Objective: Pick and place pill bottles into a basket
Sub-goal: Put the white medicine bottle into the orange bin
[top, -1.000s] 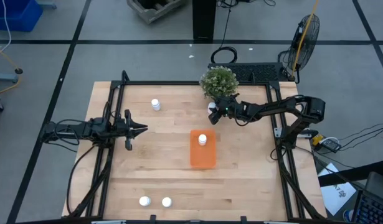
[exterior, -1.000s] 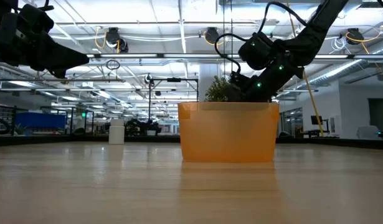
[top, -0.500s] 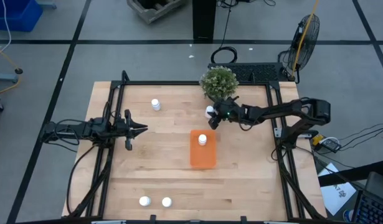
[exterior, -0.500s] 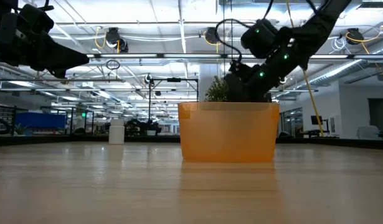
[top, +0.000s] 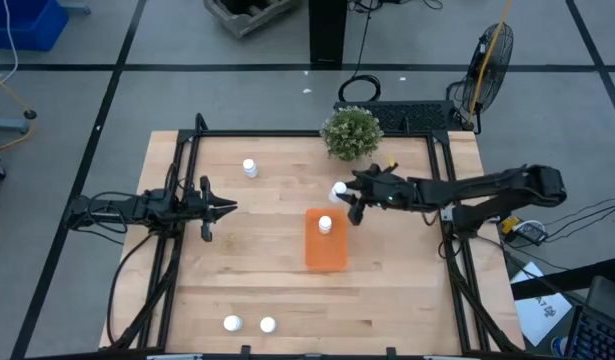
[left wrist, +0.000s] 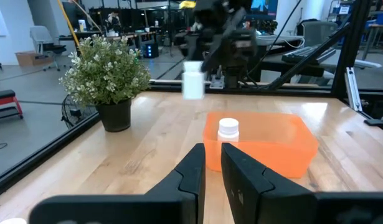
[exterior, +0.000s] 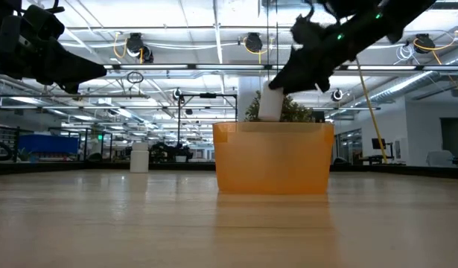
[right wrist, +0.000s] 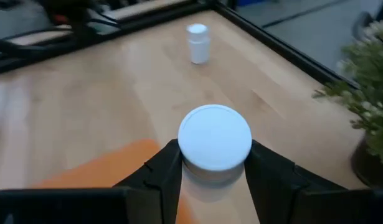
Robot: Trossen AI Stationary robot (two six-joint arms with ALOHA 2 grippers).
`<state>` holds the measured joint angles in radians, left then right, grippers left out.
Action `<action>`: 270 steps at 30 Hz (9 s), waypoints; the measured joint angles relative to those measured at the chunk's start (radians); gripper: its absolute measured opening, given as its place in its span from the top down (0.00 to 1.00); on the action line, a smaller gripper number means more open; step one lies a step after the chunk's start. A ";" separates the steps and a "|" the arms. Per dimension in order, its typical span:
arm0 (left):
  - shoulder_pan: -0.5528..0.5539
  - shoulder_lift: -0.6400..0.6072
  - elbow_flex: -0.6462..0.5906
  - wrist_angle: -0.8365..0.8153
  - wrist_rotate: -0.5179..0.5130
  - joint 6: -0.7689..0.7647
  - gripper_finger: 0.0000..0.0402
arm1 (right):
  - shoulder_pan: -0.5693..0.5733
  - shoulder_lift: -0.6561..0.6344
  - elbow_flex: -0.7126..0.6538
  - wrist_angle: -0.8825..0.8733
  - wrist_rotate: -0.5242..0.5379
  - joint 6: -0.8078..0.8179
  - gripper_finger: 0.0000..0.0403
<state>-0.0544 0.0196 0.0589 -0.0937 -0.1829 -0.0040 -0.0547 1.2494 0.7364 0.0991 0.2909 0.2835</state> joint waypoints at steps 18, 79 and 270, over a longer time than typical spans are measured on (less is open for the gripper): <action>0.000 0.000 0.000 0.000 0.000 0.000 0.86 | 0.385 0.027 0.000 -0.020 0.078 -0.009 0.66; 0.000 0.000 0.000 0.000 0.000 0.000 0.86 | 0.318 0.446 0.005 0.350 -0.087 -0.005 0.64; 0.487 1.299 0.515 0.049 -0.337 -0.753 0.18 | 0.460 -1.205 -0.703 -0.002 -0.031 -0.172 1.00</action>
<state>0.4326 1.3186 0.5737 -0.0444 -0.5200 -0.7574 0.4055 0.0444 0.0334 0.0967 0.2603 0.1116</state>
